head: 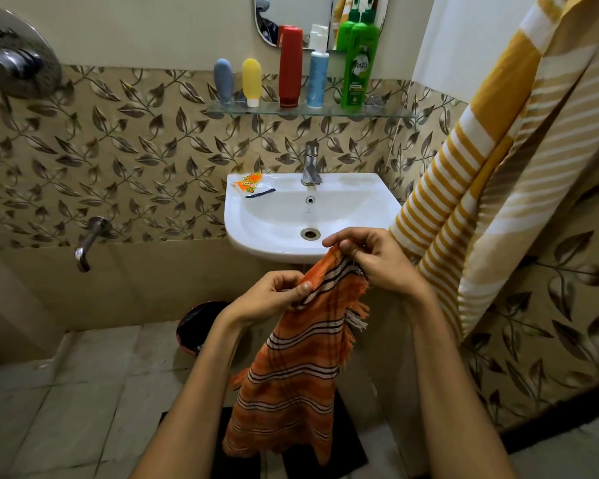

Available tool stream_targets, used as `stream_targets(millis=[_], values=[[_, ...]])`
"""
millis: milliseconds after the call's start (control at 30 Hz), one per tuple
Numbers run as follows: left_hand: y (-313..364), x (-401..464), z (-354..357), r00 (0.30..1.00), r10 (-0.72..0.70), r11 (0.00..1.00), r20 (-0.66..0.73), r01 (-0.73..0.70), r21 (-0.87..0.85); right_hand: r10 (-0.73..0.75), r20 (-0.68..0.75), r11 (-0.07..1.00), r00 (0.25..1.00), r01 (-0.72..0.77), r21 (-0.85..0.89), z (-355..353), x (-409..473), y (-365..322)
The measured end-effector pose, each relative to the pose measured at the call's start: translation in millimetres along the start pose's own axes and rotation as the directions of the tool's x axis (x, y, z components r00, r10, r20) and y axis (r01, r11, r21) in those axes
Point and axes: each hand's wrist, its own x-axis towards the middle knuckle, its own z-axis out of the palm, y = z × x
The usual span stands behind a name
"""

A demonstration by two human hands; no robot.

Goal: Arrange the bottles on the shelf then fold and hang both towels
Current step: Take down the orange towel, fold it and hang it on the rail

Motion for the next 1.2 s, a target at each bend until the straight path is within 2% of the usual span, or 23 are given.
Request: stream_targets(millis=[67,133,267,333,467,567,867,1067,1200], values=[[1.8,-0.9,-4.7,0.994,-0.054,0.992,0.09,0.044,0.115,0.017,0.018,1.0,1.0,-0.017,-0.019,5.1,-0.1,2.1],[1.9,0.2,-4.2,0.989,-0.09,0.974,0.118,0.063,0.218,0.038,0.025,0.999,0.999,-0.037,-0.007,11.9,-0.4,5.2],[1.6,2.6,9.5,0.997,-0.043,0.971,0.069,0.025,0.239,0.063,-0.031,0.997,0.998,-0.062,0.034,19.9,-2.5,9.6],[0.8,4.2,11.0,0.999,-0.021,0.952,0.036,0.009,0.307,0.058,-0.053,0.997,0.997,-0.056,0.049,18.5,-3.7,9.4],[-4.5,7.9,6.3,0.994,-0.109,0.909,0.006,0.097,0.406,0.033,-0.039,0.998,0.999,-0.031,0.047,15.9,-7.1,6.8],[-9.7,9.1,7.2,0.992,-0.122,0.896,-0.023,0.12,0.428,0.011,-0.051,0.997,0.999,-0.007,0.073,17.2,-9.8,5.2],[-37.6,13.8,15.3,0.976,-0.209,0.815,-0.063,0.209,0.54,-0.05,-0.127,0.97,0.991,0.078,0.23,11.7,-10.4,-11.1],[-63.4,12.3,7.8,0.941,-0.247,0.777,-0.23,0.335,0.534,-0.125,-0.257,0.942,0.958,0.195,0.272,-2.2,-11.6,-33.5],[-71.1,13.3,-0.6,0.901,-0.251,0.757,-0.354,0.411,0.508,-0.196,-0.309,0.934,0.931,0.273,0.232,-18.0,-10.9,-51.2]])
